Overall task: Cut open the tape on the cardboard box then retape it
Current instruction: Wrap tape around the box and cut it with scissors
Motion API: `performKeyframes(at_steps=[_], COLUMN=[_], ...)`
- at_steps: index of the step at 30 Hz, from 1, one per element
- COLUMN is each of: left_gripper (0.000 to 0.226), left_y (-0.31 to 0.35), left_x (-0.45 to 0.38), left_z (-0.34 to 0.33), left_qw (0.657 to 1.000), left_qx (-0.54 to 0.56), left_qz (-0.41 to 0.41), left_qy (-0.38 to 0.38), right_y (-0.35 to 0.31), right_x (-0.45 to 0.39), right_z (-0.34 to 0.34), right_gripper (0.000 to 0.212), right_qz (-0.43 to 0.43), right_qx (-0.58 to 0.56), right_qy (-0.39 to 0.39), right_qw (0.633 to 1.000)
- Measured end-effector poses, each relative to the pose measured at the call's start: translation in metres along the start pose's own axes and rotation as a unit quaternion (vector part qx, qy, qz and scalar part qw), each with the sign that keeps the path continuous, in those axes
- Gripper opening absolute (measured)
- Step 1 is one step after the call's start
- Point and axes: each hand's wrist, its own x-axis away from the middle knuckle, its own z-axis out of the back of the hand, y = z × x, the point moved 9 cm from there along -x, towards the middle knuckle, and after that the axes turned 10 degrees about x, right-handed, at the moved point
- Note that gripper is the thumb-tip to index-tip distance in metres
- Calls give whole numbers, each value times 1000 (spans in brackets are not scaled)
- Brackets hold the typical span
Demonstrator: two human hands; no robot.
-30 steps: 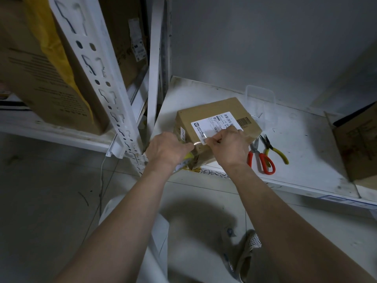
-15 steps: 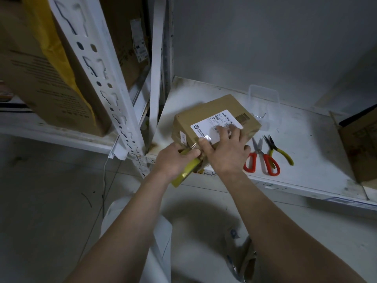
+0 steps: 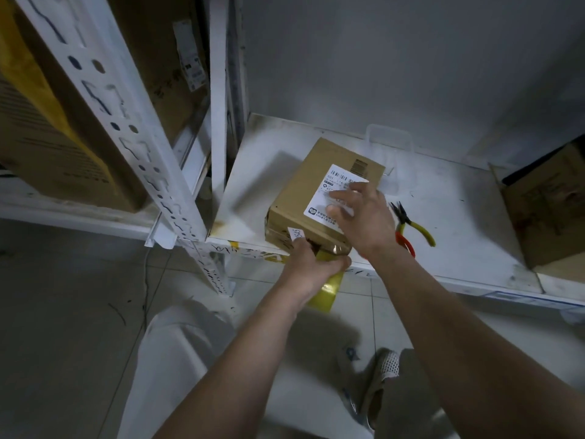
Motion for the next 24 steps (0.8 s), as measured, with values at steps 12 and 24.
performKeyframes(at_steps=[12, 24], left_gripper=[10, 11], left_y=[-13, -18], left_x=[19, 9], left_z=[-7, -6], left_qw=[990, 996], left_qx=[120, 8], left_qz=[43, 63], left_qy=[-67, -57], right_y=[8, 9], right_x=[18, 12], right_z=[-27, -24], right_gripper=[75, 76], right_qz=[61, 56], right_qx=[25, 9], right_qy=[-149, -134], right_qw=[987, 989])
